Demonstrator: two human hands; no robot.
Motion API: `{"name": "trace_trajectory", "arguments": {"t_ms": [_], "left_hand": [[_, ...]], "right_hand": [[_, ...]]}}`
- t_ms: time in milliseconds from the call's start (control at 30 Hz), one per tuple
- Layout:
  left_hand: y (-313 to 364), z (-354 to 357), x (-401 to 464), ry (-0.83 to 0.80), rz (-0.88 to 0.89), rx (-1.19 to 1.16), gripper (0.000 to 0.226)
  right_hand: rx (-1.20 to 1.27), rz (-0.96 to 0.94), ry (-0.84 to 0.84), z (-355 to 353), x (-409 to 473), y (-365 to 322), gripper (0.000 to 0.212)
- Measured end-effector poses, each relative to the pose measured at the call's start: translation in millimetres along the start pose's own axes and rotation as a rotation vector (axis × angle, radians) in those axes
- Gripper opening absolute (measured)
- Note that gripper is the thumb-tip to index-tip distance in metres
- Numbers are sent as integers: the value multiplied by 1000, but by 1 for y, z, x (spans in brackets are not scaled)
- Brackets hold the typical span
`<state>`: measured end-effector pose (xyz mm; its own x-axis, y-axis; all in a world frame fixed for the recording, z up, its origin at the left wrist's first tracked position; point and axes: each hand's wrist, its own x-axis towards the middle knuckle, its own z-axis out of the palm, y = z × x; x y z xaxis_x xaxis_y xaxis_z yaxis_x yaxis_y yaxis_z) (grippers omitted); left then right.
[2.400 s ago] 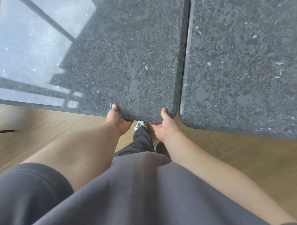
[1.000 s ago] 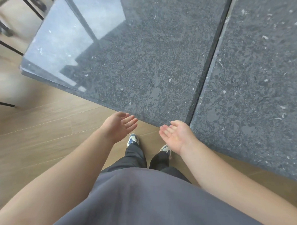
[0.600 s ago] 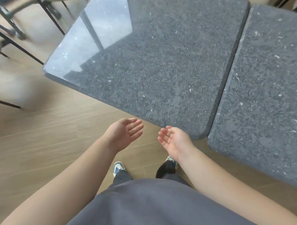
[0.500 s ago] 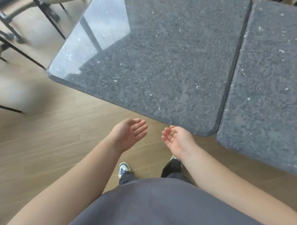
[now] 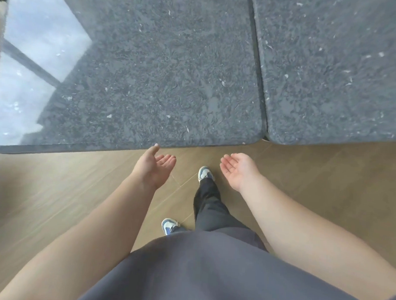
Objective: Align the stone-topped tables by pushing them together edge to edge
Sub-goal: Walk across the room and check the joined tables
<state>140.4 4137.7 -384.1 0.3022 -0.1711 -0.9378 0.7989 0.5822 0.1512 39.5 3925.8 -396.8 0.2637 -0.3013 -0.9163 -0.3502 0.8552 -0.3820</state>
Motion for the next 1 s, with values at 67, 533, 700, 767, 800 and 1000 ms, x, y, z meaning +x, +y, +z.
{"name": "trace_trajectory", "arguments": {"t_ms": [67,533,700,767,800,1000], "left_hand": [[4,13,16,36,29,-24,77],[-3,51,77,139,124,-198,34],[-3,56,73,119,117,-235,29],[-11,60,71,113,113,-234,37],[-16,63,71,109,98,-229,44],[-62,89,65,72,42,-192,57]], "right_hand": [[53,16,0,2,18,-16,48],[468,67,-78,44,75,-44,38],[452,97,-46,40,74,-50,44],[424,103,-34,35,75,-52,47],[404,100,-25,32,76,-53,46],[379,117,-64,14,76,-61,41]]}}
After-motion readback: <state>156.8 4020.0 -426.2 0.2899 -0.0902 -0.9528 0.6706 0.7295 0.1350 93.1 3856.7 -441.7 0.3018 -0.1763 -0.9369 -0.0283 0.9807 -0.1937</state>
